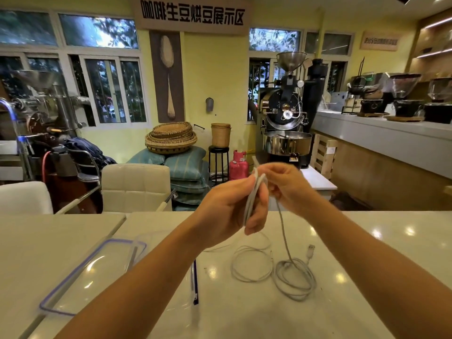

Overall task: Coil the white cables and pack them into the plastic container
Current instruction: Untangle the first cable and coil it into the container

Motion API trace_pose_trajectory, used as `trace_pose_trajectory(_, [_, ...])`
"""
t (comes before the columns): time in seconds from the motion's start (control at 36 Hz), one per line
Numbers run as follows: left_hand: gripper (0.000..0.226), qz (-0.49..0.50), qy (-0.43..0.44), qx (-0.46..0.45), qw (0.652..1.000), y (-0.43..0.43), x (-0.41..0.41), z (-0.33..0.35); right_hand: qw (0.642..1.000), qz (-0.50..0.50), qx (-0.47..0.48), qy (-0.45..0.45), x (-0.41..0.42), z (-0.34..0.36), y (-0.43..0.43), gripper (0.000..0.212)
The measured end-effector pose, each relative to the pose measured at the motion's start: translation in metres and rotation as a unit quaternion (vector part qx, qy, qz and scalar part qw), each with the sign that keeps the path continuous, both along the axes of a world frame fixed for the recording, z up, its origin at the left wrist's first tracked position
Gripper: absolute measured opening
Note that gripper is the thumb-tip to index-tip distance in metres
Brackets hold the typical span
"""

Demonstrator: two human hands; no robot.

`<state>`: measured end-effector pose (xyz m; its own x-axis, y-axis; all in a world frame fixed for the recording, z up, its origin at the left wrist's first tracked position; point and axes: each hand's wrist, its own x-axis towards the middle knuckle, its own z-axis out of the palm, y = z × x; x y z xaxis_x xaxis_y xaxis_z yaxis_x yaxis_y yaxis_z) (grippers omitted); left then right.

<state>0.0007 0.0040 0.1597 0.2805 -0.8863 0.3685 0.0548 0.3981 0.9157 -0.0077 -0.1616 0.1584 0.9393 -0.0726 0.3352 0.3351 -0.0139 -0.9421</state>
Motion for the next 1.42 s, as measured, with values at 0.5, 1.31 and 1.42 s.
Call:
trace_pose_trajectory(0.5, [0.038,0.387,-0.337,0.174,0.840,-0.003,0.043,-0.012,0.930,-0.013,-0.334,0.151,-0.021,-0.027,0.048,0.024])
trace_pose_trajectory(1.31, [0.035,-0.072,0.130,0.011,0.989,-0.003,0.017,-0.020,0.993,-0.005,-0.121,-0.010,-0.006,0.000,-0.008,0.023])
trace_pose_trajectory(1.42, [0.043,-0.103,0.146,-0.001,0.984,-0.001,0.020,-0.018,0.997,-0.028,-0.069,0.034,-0.001,-0.022,-0.001,0.024])
